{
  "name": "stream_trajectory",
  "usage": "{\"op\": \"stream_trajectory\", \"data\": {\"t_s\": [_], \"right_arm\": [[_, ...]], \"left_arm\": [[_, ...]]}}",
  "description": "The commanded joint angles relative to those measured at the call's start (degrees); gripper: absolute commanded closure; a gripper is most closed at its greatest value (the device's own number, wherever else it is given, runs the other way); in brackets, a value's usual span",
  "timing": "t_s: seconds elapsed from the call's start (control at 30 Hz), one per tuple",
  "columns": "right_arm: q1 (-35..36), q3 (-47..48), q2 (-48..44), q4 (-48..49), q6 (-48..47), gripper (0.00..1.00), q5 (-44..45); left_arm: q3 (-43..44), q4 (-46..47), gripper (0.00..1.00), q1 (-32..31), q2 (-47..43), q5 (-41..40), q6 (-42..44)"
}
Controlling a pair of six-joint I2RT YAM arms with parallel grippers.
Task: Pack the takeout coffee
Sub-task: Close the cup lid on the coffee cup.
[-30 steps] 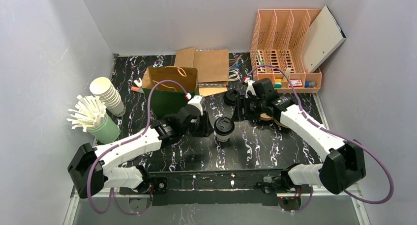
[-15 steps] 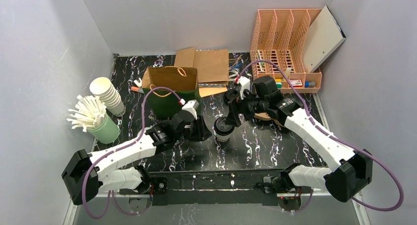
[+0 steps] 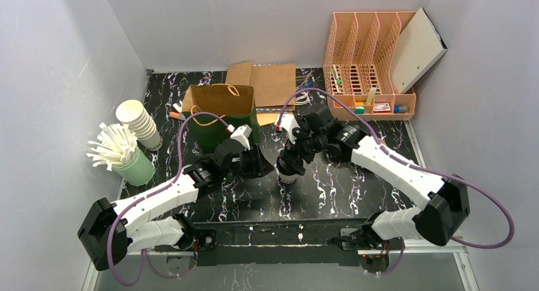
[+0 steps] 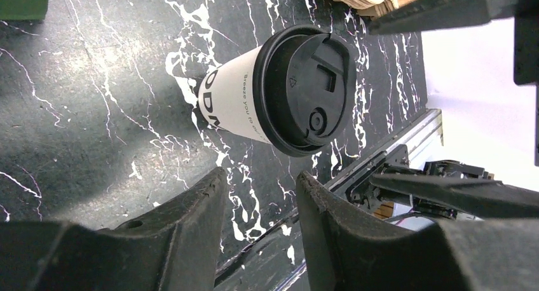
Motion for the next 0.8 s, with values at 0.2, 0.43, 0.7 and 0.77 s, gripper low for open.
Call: {"op": "stream_trajectory", "data": {"t_s": [0.2,0.43,0.7,0.77], "right_arm": [[1.12,6.57,5.95,-5.38,-4.68,0.02,4.08],[1.84,6.89,7.73,-6.98,-4.68,0.02,4.15],[2.85,6.95,8.93,-5.95,-4.16,0.02,7.89],[3.00,6.91,8.98,-5.18,-3.94,0.02,8.10]], "left_arm": [[0.00,1.17,0.53,0.66,-1.07,1.95,-0.39],[0.25,1.45,0.52,0.72,-0.08,2.21,-0.35],[0.18,3.33,0.53,0.73,2.25,3.09,-0.55],[0.12,3.90,0.54,0.73,2.97,3.15,-0.52]]}}
